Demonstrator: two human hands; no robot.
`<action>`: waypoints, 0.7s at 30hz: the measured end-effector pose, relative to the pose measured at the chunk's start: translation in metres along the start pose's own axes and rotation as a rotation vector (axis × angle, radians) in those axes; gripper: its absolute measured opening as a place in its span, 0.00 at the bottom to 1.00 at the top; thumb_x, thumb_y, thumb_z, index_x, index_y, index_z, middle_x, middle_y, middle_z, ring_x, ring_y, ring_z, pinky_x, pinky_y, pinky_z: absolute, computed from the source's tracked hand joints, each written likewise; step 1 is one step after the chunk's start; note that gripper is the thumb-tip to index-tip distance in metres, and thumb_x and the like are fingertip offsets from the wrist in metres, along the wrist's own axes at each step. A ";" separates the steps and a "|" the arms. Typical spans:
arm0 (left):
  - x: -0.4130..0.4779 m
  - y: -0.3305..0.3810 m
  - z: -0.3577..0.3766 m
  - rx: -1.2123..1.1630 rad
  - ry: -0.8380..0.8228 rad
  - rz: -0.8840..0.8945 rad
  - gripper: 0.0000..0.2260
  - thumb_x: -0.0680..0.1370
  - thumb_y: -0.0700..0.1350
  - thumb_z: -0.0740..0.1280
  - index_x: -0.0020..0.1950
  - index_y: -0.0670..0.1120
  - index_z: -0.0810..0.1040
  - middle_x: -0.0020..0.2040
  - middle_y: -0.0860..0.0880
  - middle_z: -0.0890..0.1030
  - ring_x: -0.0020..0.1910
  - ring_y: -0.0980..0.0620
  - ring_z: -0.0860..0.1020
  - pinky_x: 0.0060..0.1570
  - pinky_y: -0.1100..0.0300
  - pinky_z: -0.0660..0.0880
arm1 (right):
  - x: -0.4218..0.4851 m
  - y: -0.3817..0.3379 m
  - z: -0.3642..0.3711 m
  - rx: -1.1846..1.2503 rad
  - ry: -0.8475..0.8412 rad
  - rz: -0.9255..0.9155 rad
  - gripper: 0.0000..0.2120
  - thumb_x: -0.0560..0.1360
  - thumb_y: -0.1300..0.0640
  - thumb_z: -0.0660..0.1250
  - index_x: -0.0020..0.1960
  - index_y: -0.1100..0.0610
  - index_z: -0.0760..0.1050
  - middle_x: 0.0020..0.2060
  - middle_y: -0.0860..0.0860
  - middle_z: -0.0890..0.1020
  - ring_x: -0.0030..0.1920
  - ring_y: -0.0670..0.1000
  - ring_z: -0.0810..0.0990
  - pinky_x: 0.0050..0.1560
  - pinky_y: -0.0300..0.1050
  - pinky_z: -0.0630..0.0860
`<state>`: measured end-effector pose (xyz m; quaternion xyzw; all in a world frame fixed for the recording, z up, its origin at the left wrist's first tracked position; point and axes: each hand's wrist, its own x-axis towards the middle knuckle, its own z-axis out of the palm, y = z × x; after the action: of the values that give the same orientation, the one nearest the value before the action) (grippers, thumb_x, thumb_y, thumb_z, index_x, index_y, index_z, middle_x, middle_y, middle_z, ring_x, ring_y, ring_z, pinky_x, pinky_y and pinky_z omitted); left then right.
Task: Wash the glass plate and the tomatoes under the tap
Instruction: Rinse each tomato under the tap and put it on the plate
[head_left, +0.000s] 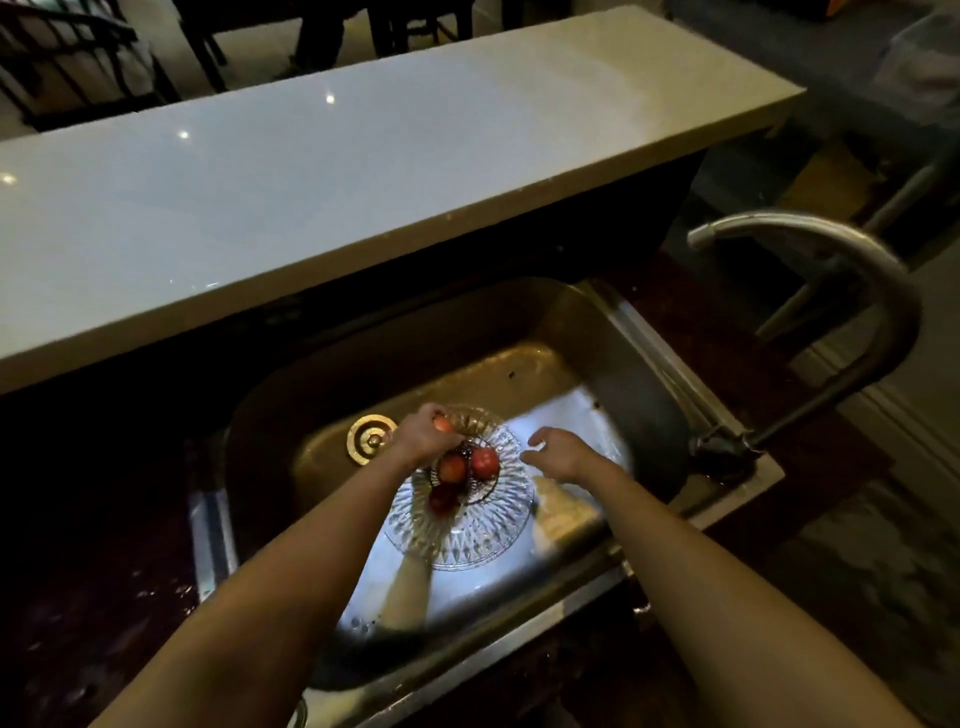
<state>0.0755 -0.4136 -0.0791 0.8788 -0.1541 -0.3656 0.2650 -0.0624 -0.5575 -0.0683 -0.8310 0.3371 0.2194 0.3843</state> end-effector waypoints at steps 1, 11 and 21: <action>0.003 -0.008 0.004 0.032 0.018 -0.018 0.23 0.73 0.46 0.70 0.67 0.45 0.70 0.63 0.39 0.75 0.61 0.41 0.74 0.61 0.51 0.73 | 0.008 0.003 0.006 -0.027 -0.011 0.017 0.21 0.78 0.52 0.62 0.66 0.64 0.68 0.66 0.62 0.72 0.63 0.58 0.73 0.52 0.42 0.69; 0.042 -0.054 0.064 -0.005 0.207 -0.018 0.20 0.78 0.45 0.62 0.70 0.50 0.67 0.65 0.41 0.69 0.66 0.42 0.64 0.66 0.49 0.63 | 0.081 0.027 0.046 -0.128 -0.009 0.196 0.16 0.77 0.55 0.58 0.61 0.63 0.65 0.62 0.62 0.74 0.61 0.61 0.74 0.57 0.48 0.72; 0.059 -0.072 0.090 0.134 0.174 0.205 0.28 0.73 0.69 0.52 0.72 0.61 0.61 0.75 0.51 0.61 0.73 0.46 0.58 0.72 0.43 0.54 | 0.114 0.034 0.064 -0.056 0.050 0.235 0.20 0.80 0.50 0.55 0.63 0.66 0.64 0.60 0.65 0.76 0.60 0.64 0.75 0.56 0.50 0.72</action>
<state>0.0561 -0.4141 -0.2070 0.9025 -0.2435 -0.2482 0.2542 -0.0168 -0.5676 -0.1950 -0.8013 0.4355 0.2516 0.3239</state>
